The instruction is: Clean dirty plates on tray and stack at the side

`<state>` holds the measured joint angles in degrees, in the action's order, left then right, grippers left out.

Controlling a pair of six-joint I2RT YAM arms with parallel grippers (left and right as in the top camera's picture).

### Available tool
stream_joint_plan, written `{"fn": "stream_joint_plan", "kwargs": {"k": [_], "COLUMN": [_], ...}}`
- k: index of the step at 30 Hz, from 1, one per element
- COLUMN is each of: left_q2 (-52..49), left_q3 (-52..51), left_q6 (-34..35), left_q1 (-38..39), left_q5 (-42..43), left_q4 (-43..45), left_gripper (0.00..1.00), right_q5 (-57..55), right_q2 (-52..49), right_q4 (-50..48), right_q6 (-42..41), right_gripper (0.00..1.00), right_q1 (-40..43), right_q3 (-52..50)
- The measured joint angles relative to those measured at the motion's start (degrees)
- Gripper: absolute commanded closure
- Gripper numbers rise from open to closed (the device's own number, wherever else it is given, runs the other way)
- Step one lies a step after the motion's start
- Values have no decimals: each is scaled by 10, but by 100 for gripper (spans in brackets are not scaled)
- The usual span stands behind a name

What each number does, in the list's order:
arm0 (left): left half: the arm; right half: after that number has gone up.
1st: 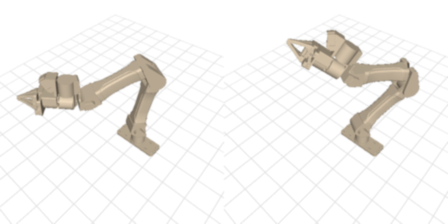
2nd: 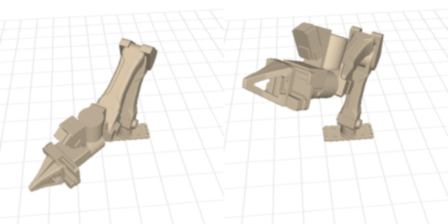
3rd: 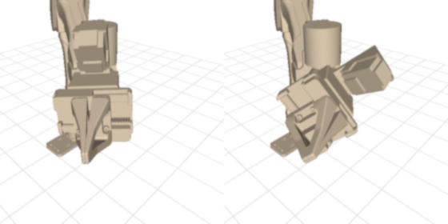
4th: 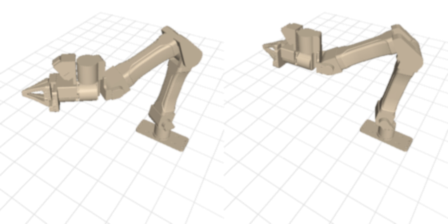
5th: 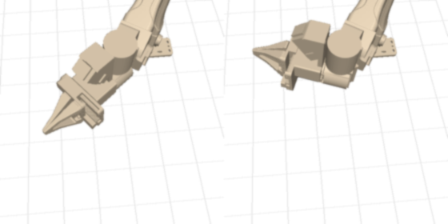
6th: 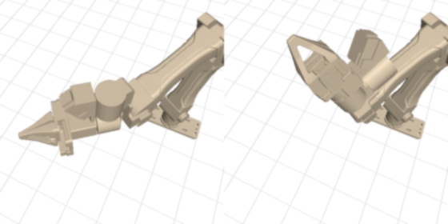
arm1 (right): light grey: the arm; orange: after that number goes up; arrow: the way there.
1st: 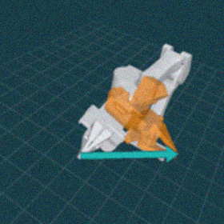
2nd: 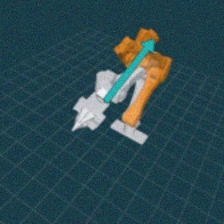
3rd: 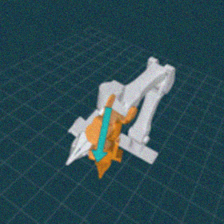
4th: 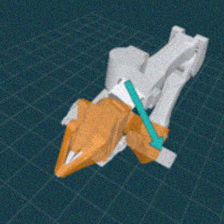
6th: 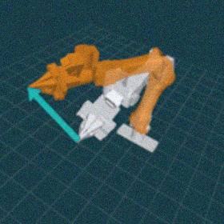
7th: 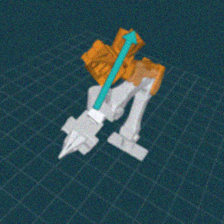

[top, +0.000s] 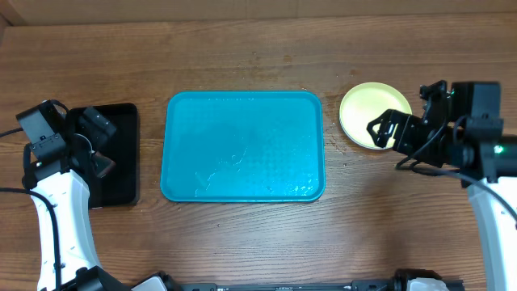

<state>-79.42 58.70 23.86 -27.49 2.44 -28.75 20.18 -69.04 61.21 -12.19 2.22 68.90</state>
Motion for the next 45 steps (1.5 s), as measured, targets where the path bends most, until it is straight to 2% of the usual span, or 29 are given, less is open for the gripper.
{"fn": "stream_joint_plan", "kwargs": {"k": [2,5,8,15,23,29,37,45], "left_q2": [0,0,0,0,0,0,0,0], "left_q3": [0,0,0,0,0,0,0,0], "left_q6": [0,0,0,0,0,0,0,0], "left_q1": [0,0,0,0,0,0,0,0], "left_q5": [0,1,2,2,2,2,2,2], "left_q4": [0,0,0,0,0,0,0,0], "left_gripper": [0,0,1,1,0,0,0,0], "right_q5": [0,4,5,4,-4,-26,-73,-159], "right_q2": [37,147,239,462,622,680,683,683], "right_q4": [-89,-263,-345,-430,-438,-459,-583,-584], "right_q6": [0,2,2,2,2,2,2,2], "right_gripper": [0,0,0,0,0,0,0,0], "right_q1": [-17,-52,-57,-58,-69,-69,-69,-71], "right_q3": [-58,-198,-296,-481,-572,-606,-671,-678]}}
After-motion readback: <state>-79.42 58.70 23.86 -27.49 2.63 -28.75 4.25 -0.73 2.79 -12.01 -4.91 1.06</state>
